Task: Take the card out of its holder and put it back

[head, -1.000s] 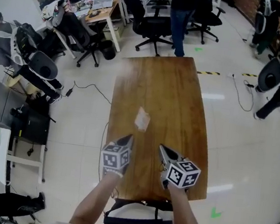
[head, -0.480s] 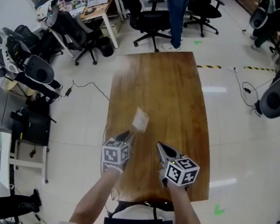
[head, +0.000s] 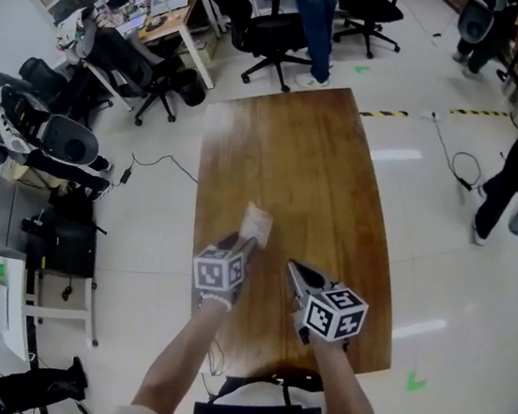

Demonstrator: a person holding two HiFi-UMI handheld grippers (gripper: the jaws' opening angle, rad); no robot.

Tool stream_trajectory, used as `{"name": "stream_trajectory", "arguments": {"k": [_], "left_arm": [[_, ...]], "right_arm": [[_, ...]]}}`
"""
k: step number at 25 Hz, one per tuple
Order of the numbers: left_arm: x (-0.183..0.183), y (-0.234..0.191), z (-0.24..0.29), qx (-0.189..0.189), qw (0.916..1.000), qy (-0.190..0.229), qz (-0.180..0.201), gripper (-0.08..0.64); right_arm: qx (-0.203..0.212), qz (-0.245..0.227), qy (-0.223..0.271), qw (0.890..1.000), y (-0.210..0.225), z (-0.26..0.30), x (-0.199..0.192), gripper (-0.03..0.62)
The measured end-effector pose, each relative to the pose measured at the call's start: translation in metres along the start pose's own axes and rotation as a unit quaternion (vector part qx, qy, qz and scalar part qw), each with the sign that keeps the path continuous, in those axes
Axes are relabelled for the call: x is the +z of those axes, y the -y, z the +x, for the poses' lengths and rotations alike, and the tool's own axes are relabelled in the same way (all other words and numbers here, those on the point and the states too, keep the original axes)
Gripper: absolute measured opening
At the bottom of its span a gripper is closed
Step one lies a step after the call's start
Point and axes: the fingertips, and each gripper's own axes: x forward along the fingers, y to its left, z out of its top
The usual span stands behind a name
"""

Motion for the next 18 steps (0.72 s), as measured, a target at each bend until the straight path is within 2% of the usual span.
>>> {"name": "stream_trajectory", "arguments": {"k": [18], "left_arm": [[0.014,-0.006,0.049,0.011,0.9994,-0.03,0.014,0.205]], "right_arm": [[-0.018,0.032,0.011,0.999,0.029,0.004,0.006,0.011]]}}
